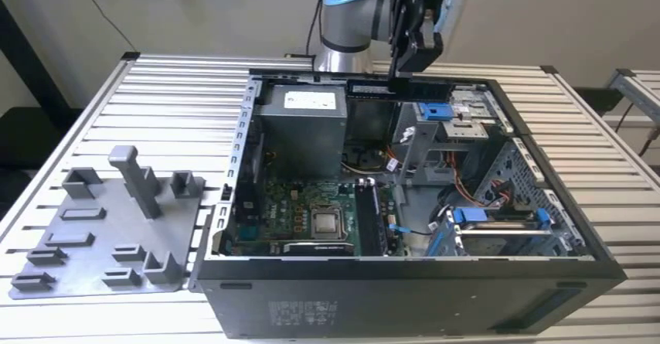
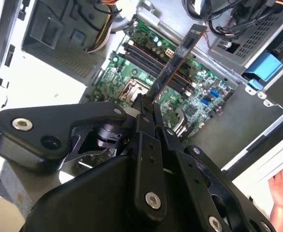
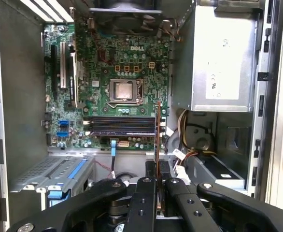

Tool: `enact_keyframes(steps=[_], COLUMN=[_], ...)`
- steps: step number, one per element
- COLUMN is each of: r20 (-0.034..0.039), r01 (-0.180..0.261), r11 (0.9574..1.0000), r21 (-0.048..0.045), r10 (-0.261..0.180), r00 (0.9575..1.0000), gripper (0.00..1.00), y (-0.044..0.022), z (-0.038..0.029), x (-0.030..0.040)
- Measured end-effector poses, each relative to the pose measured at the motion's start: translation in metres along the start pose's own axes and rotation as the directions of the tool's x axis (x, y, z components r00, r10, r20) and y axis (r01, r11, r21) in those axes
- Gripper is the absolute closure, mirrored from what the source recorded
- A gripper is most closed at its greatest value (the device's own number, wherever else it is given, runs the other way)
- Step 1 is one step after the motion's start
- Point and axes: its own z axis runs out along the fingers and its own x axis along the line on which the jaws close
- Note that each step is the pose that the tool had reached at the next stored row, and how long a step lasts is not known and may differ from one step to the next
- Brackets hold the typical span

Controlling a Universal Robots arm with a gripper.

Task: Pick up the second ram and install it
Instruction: 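Pick up the second ram and move it above second insertion slot, then insert the second ram into the second slot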

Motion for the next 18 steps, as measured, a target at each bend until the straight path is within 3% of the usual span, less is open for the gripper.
enact_keyframes(steps=[5,18], r20=[0.0004,0.0004], r01=[0.001,0.001], r11=[1.0,1.0], r21=[0.0,0.0], r10=[-0.001,-0.001], r00=[1.0,1.0], gripper=[0.86,0.86], y=[0.0001,0.0001], z=[0.0011,0.001], x=[-0.0113,-0.0118])
